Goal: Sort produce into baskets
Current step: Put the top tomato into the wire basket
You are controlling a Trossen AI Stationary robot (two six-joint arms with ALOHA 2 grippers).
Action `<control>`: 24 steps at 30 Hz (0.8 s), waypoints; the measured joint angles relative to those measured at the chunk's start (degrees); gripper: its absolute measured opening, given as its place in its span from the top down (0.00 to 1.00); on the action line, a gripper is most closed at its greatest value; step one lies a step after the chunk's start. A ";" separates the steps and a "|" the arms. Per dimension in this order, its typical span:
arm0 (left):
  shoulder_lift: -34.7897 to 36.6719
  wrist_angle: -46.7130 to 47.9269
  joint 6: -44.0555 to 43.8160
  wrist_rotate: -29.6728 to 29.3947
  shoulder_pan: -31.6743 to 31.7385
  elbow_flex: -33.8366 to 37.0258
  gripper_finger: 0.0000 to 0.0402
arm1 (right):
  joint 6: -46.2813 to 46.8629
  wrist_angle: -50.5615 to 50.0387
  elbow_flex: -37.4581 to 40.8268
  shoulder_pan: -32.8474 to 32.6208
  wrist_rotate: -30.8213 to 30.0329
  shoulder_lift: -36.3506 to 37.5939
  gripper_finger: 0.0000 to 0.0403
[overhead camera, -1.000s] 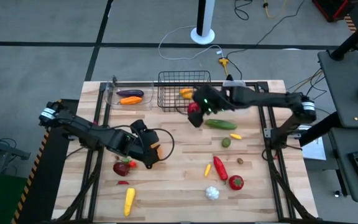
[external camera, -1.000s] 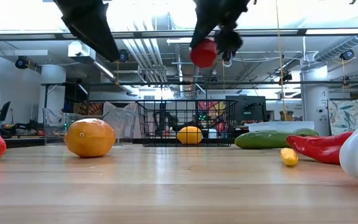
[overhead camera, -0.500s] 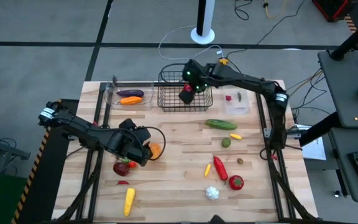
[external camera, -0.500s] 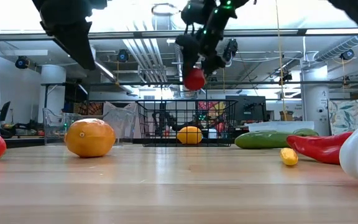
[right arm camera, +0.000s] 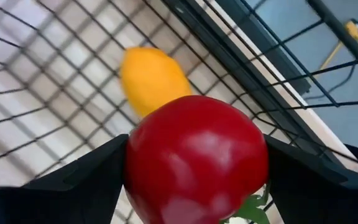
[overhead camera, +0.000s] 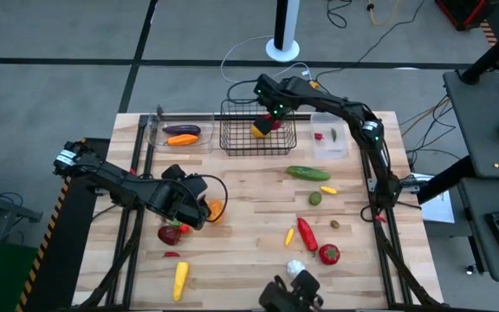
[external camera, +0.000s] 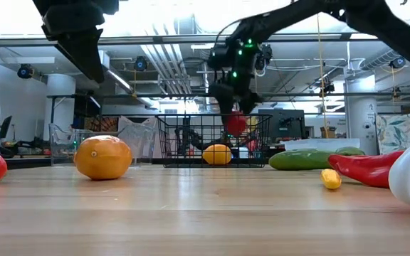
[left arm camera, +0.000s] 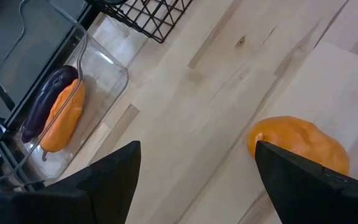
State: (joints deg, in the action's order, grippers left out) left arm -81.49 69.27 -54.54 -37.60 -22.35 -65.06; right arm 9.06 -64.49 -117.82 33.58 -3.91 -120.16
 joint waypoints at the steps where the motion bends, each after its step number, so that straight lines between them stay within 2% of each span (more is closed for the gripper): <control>1: 0.00 -0.01 0.00 0.00 0.00 0.00 0.26 | -0.35 0.00 0.02 0.29 -0.02 -0.59 0.19; 9: 0.00 -0.19 0.00 -1.03 0.00 0.00 0.26 | -4.04 0.40 0.02 0.86 -0.17 -3.68 0.19; 19: 0.00 -0.26 0.00 -1.53 0.00 0.00 0.26 | -5.93 0.55 0.08 0.86 -0.61 -4.04 0.19; 24: 0.00 -0.42 0.00 -1.95 0.00 0.00 0.26 | -6.08 0.51 0.08 0.86 -0.16 -4.04 0.13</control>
State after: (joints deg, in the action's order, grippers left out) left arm -81.49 68.85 -54.54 -39.55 -22.35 -65.06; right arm 2.98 -63.99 -117.73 34.44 -4.07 -124.20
